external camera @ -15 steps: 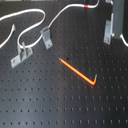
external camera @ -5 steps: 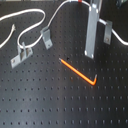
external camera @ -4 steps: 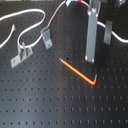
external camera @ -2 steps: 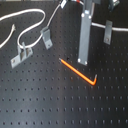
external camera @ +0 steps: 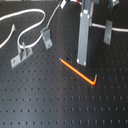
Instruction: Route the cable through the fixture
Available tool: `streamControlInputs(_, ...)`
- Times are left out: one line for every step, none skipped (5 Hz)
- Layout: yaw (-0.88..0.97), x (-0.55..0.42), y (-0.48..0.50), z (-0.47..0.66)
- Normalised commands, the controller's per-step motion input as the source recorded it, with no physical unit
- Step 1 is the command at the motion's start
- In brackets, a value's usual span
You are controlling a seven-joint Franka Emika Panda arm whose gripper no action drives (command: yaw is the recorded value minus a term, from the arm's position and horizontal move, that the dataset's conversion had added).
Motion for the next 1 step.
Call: streamControlInputs(0.01, 0.245, 0.449, 0.15)
